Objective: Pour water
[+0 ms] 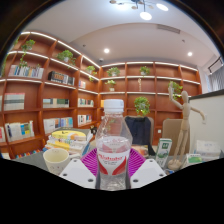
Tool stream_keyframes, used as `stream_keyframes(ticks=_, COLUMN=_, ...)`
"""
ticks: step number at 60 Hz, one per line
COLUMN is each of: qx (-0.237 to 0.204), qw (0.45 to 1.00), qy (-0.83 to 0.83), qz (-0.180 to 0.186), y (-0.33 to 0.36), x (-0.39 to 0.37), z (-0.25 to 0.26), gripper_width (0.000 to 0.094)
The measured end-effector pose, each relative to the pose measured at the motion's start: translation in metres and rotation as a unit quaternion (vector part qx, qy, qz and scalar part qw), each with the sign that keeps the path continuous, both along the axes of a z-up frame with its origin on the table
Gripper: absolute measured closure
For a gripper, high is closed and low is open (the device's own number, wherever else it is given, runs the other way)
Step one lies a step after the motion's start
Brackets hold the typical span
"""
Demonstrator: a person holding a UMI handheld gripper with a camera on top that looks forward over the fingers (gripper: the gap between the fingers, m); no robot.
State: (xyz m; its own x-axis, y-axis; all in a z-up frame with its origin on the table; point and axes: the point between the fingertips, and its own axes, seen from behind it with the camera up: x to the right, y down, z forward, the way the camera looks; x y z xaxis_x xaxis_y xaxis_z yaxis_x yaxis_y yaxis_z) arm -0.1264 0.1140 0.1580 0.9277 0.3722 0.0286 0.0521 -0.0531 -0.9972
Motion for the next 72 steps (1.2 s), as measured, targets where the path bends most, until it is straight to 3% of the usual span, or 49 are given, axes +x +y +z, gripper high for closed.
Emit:
stream_keyframes(ticks=13, qx=-0.032, qw=0.999, qy=0.01, qz=0.013, y=0.008, x=-0.008, z=-0.047, gripper_width=0.0559)
stream_keyframes(ticks=30, qx=-0.027, qw=1.0, qy=0.007, qz=-0.005, y=0.007, x=-0.01, z=-0.045, gripper_width=0.0533)
stream_keyframes(ticks=38, qx=-0.045, qw=0.999, qy=-0.009, qz=-0.004, y=0.003, x=-0.011, z=-0.054, gripper_width=0.0324)
stream_keyframes(ticks=42, qx=-0.063, qw=0.998, qy=-0.016, qz=-0.005, y=-0.009, x=-0.01, z=-0.06, gripper_width=0.002)
stream_keyframes(ticks=45, qx=-0.062, qw=0.998, qy=-0.011, qz=-0.006, y=-0.021, x=-0.008, z=-0.059, gripper_width=0.0077)
stream_keyframes(ticks=58, qx=-0.078, qw=0.996, qy=-0.001, qz=-0.045, y=-0.096, x=0.024, z=-0.061, gripper_width=0.005)
stream_keyframes(ticks=72, qx=-0.088, qw=0.987, qy=0.005, qz=-0.131, y=-0.167, x=0.084, z=-0.053, gripper_width=0.0056)
